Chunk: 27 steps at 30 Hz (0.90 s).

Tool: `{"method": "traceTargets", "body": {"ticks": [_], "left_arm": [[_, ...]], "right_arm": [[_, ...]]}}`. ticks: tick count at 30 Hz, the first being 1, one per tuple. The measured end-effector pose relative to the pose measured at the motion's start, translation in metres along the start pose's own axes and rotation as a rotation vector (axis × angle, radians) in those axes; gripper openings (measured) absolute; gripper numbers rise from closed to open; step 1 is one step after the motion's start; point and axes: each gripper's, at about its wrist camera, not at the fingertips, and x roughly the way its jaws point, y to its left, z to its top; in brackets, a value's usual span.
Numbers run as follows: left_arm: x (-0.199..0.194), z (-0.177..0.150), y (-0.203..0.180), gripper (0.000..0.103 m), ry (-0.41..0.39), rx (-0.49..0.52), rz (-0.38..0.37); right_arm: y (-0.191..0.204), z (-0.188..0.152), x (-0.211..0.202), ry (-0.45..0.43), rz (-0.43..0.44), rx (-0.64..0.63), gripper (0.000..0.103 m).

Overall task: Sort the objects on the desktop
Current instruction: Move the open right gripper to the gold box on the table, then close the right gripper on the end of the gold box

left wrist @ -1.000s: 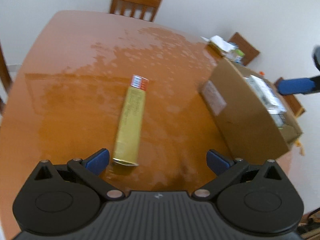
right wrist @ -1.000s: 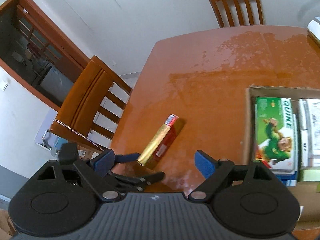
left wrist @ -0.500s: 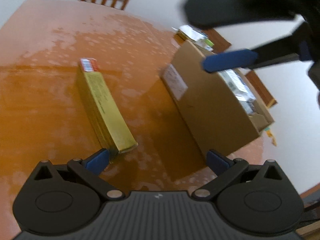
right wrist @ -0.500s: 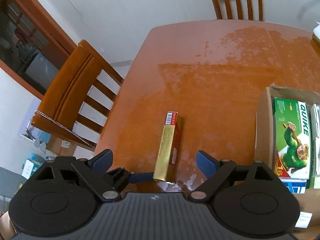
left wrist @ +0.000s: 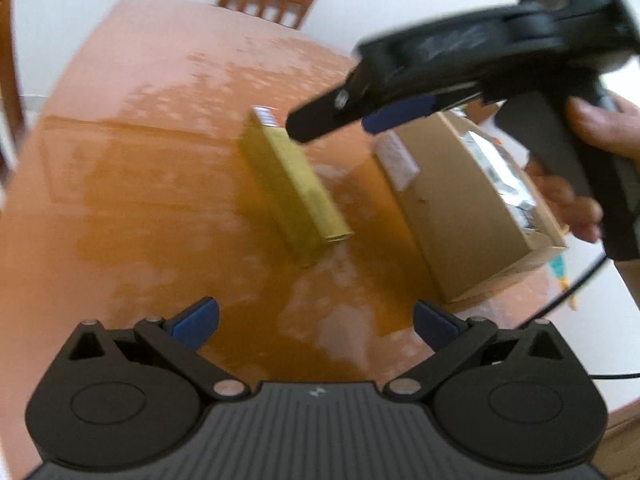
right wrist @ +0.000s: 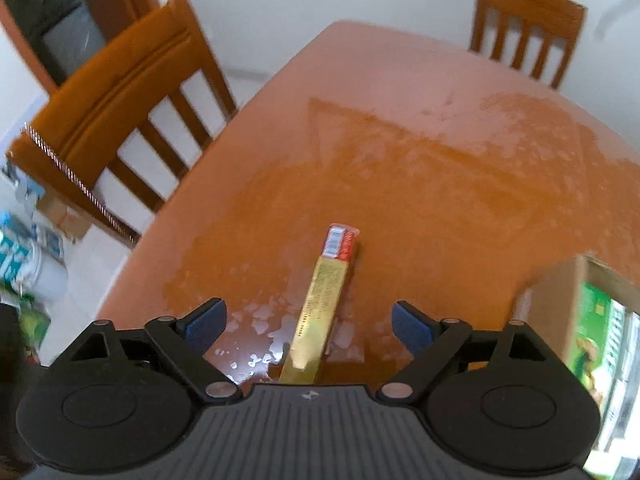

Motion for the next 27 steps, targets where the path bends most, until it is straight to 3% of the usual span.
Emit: {"method": "traceTargets", "body": {"ticks": [4,9,11,13,27], "left_arm": [[-0.009,-0.004,0.008,0.103,-0.011,-0.019,0.038],[-0.013,-0.005,0.017,0.103,-0.016,-0.040,0.065],[-0.014,-0.006,0.019,0.103,-0.018,-0.046,0.072],[-0.015,-0.006,0.019,0.103,-0.018,-0.044,0.070],[-0.006,-0.002,0.013,0.103,-0.011,-0.013,0.054]], "right_arm": [[0.003,0.004,0.031,0.043,-0.017,-0.012,0.078],[0.004,0.004,0.056,0.072,-0.053,-0.026,0.049],[0.004,0.004,0.061,0.082,-0.067,-0.037,0.047],[0.002,0.003,0.065,0.094,-0.075,-0.040,0.038],[0.007,-0.017,0.056,0.174,-0.098,-0.119,0.032]]}}
